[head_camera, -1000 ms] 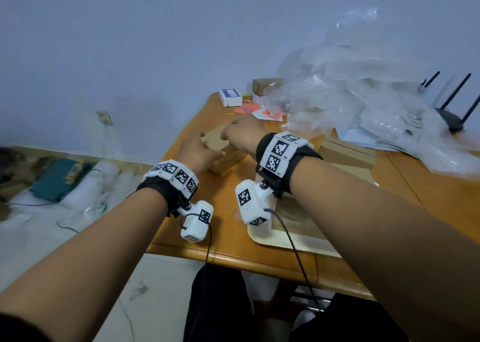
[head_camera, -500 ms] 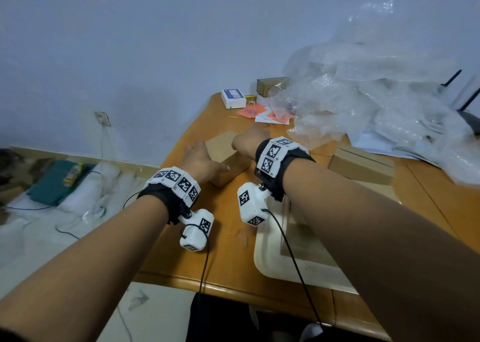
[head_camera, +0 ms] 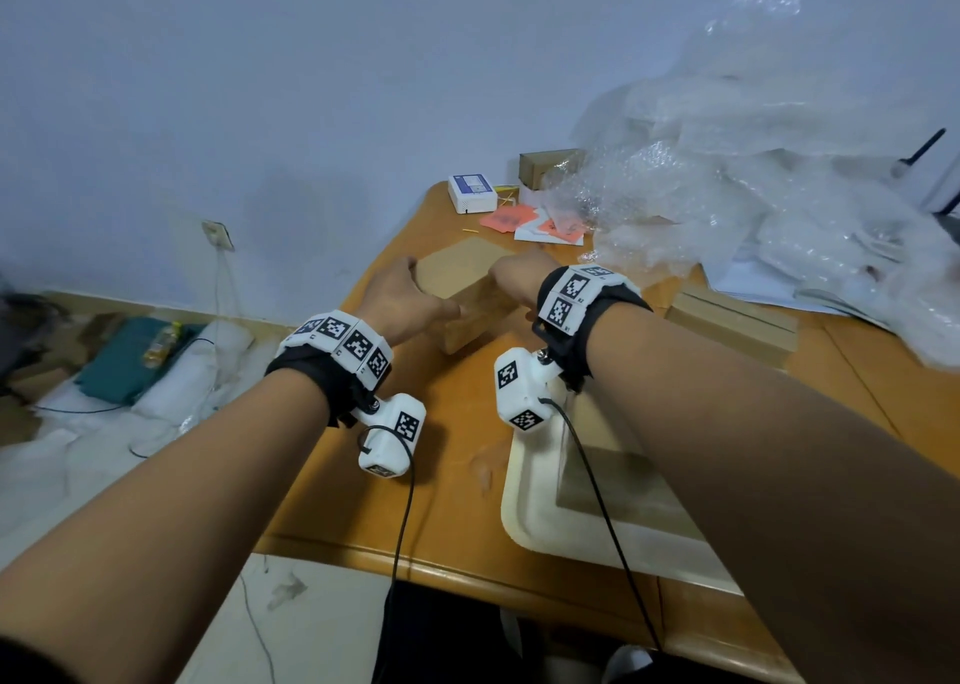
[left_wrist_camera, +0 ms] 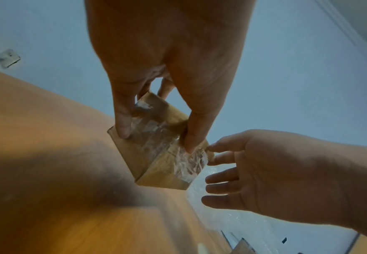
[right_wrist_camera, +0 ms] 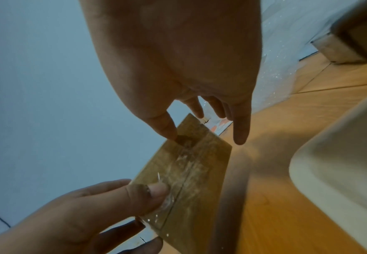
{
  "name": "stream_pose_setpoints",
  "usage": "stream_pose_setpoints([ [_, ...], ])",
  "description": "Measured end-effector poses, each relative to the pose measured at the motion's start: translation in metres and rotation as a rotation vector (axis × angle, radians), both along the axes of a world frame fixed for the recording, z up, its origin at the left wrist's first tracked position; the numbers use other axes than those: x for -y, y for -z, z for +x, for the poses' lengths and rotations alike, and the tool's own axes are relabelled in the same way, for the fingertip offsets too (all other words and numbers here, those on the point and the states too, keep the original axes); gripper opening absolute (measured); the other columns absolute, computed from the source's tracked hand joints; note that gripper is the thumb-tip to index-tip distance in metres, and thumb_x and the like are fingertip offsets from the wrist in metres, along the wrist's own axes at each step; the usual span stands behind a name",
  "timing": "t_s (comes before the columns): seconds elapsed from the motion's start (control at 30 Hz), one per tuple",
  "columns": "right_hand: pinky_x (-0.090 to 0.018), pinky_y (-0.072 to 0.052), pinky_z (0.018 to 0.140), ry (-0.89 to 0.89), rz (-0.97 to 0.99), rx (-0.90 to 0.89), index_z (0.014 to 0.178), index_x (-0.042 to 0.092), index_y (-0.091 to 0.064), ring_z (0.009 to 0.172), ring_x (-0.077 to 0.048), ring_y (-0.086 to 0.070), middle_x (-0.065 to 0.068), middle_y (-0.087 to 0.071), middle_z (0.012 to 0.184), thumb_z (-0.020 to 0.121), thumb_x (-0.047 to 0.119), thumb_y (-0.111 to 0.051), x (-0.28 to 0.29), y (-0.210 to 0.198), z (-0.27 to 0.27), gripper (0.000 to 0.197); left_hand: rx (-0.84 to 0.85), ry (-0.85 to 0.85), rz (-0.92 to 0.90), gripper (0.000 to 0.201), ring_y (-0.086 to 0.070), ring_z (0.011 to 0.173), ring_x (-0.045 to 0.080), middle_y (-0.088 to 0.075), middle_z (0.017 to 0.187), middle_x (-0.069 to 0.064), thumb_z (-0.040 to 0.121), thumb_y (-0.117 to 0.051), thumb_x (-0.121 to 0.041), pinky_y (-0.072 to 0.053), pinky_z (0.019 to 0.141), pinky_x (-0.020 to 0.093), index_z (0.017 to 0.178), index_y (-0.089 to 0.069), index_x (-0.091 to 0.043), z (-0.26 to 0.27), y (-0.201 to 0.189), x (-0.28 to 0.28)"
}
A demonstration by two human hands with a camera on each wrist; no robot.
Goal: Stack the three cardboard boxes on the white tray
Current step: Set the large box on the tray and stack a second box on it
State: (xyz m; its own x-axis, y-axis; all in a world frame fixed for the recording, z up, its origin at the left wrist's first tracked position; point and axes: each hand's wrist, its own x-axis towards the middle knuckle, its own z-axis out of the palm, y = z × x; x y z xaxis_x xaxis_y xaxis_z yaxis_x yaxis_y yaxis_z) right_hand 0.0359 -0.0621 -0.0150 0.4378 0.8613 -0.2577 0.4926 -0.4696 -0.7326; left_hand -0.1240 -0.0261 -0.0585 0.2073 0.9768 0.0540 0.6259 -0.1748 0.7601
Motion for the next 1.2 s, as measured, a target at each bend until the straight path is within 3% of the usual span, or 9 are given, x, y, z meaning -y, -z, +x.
stream_pose_setpoints([
  [0.13, -0.041, -0.055, 0.094, 0.011, 0.130, -0.136, 0.115, 0.006, -0.060, 0.085, -0.025, -0.057, -0.012, -0.061, 0.114, 0.103, 0.022, -0.039, 0.013, -0.007, 0.014, 0.029, 0.045, 0.033, 0.080, 0.088, -0.057, 0.111, 0.024, -0.055, 0.123, 0.002, 0.071, -0.092, -0.029, -0.049, 0.089, 0.035, 0.144, -0.046, -0.013, 0.004, -0.015, 0.009],
  [0.27, -0.053, -0.054, 0.100, 0.164, 0.228, -0.248, 0.103, 0.011, -0.051, 0.108, -0.036, -0.065, -0.010, -0.058, 0.094, 0.102, 0.036, -0.031, 0.028, -0.016, 0.027, 0.033, 0.066, 0.065, 0.151, 0.111, -0.053, 0.122, 0.023, -0.049, 0.140, 0.006, 0.063, -0.095, -0.035, -0.048, 0.103, 0.040, 0.155, -0.036, -0.017, 0.011, -0.028, 0.024],
  [0.43, -0.051, -0.056, 0.097, 0.249, 0.294, -0.257, 0.110, 0.010, -0.059, 0.108, -0.035, -0.066, -0.010, -0.062, 0.098, 0.097, 0.044, -0.035, 0.058, -0.032, 0.043, 0.043, 0.175, 0.137, 0.162, 0.075, -0.058, 0.094, 0.004, -0.053, 0.104, -0.017, 0.075, -0.091, -0.026, -0.047, 0.073, 0.018, 0.133, -0.044, -0.031, 0.022, -0.045, 0.042],
  [0.6, -0.049, -0.053, 0.101, 0.271, 0.348, -0.209, 0.121, 0.010, -0.062, 0.108, -0.035, -0.062, -0.014, -0.066, 0.119, 0.095, 0.044, -0.036, 0.087, -0.049, 0.060, 0.050, 0.352, 0.196, 0.096, 0.108, -0.067, 0.109, 0.012, -0.061, 0.129, -0.007, 0.057, -0.091, -0.060, -0.062, 0.082, 0.035, 0.148, -0.043, -0.025, 0.038, -0.061, 0.068],
  [0.73, -0.050, -0.053, 0.100, 0.267, 0.369, -0.196, 0.115, 0.009, -0.062, 0.106, -0.039, -0.064, -0.013, -0.066, 0.111, 0.088, 0.050, -0.037, 0.107, -0.057, 0.069, 0.055, 0.345, 0.277, 0.134, 0.100, -0.065, 0.111, 0.016, -0.059, 0.128, -0.005, 0.065, -0.079, -0.072, -0.061, 0.084, 0.035, 0.147, -0.046, -0.028, 0.055, -0.079, 0.097],
  [0.87, -0.038, -0.052, 0.085, 0.340, 0.402, -0.248, 0.124, 0.007, -0.061, 0.094, -0.034, -0.067, -0.012, -0.068, 0.102, 0.072, 0.050, -0.042, 0.122, -0.059, 0.087, 0.070, 0.297, 0.323, 0.165, 0.063, -0.068, 0.096, 0.017, -0.063, 0.123, -0.002, 0.086, -0.062, -0.070, -0.061, 0.072, 0.031, 0.132, -0.060, -0.026, 0.069, -0.097, 0.130],
  [1.0, -0.031, -0.041, 0.061, 0.349, 0.364, -0.223, 0.114, 0.007, -0.059, 0.070, -0.029, -0.060, -0.010, -0.062, 0.081, 0.077, 0.037, -0.046, 0.148, -0.067, 0.098, 0.049, 0.233, 0.327, 0.161, 0.048, -0.073, 0.072, 0.023, -0.072, 0.109, 0.005, 0.091, -0.066, -0.057, -0.065, 0.069, 0.036, 0.121, -0.069, -0.020, 0.083, -0.104, 0.156],
  [1.1, -0.041, -0.057, 0.081, 0.388, 0.370, -0.262, 0.127, 0.004, -0.056, 0.087, -0.034, -0.069, -0.012, -0.067, 0.090, 0.071, 0.037, -0.048, 0.162, -0.062, 0.117, 0.066, 0.234, 0.363, 0.178, 0.043, -0.066, 0.056, 0.012, -0.074, 0.105, 0.008, 0.092, -0.066, -0.054, -0.059, 0.058, 0.028, 0.109, -0.075, -0.016, 0.093, -0.103, 0.173],
  [1.2, -0.049, -0.054, 0.100, 0.357, 0.346, -0.248, 0.089, 0.018, -0.059, 0.100, -0.031, -0.067, -0.008, -0.064, 0.091, 0.084, 0.036, -0.047, 0.189, -0.058, 0.121, 0.023, 0.238, 0.369, 0.152, 0.061, -0.071, 0.067, 0.016, -0.068, 0.121, 0.005, 0.092, -0.066, -0.057, -0.062, 0.059, 0.030, 0.135, -0.064, -0.014, 0.106, -0.088, 0.190],
])
